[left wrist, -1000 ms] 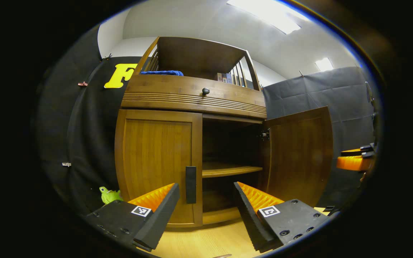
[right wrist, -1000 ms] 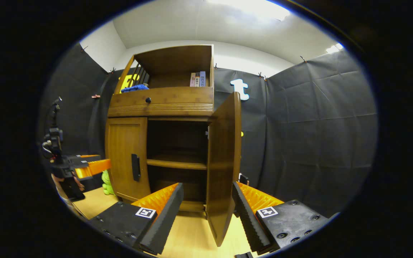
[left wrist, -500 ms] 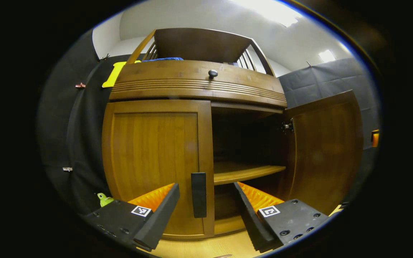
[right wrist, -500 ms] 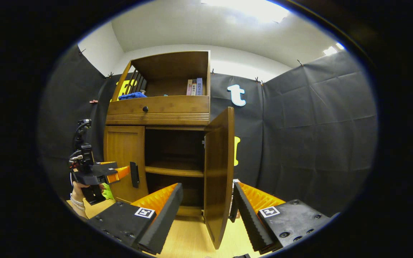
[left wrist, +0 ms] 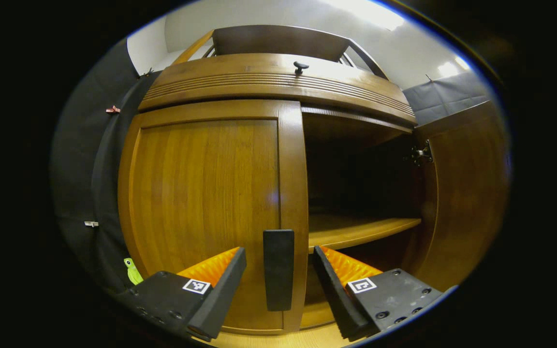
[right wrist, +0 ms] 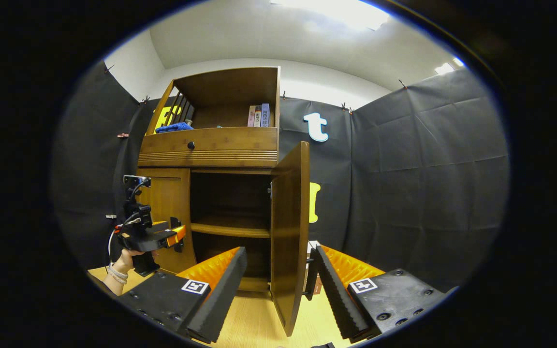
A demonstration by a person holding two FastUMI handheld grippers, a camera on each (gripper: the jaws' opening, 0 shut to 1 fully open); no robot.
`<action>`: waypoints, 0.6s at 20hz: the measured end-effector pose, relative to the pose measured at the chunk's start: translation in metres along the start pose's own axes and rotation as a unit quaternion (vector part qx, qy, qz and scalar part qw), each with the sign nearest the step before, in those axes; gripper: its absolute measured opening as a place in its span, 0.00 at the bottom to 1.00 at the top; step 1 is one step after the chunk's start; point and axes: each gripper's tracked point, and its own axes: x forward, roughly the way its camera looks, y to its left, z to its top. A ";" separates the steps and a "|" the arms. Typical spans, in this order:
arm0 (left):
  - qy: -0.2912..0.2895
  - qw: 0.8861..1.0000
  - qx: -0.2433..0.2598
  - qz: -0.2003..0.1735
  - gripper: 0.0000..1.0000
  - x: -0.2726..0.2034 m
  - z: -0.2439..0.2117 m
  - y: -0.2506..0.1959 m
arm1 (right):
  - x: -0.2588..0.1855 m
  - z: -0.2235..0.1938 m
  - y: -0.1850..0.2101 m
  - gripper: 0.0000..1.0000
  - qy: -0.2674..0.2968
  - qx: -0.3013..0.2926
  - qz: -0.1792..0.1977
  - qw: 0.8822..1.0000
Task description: Open the right door of the double-door shoe cabinet with the right hand, and open the left door with the left hand.
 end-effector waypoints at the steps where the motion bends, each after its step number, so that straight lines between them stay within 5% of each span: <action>1: 0.000 1.000 0.004 0.005 0.83 0.002 0.000 0.001 | 0.002 -0.001 0.001 0.90 0.001 -0.002 0.000 1.000; 5: 0.007 1.000 -0.004 0.010 0.63 0.010 -0.007 0.001 | 0.001 -0.003 0.001 0.90 0.004 -0.006 0.002 1.000; 8: 0.016 1.000 -0.018 0.015 0.38 0.013 -0.010 0.002 | 0.000 -0.003 -0.002 0.90 0.002 -0.004 0.000 1.000; 12: 0.024 0.999 -0.022 0.012 0.34 0.012 -0.011 0.003 | -0.002 -0.006 -0.005 0.90 0.005 0.000 -0.003 1.000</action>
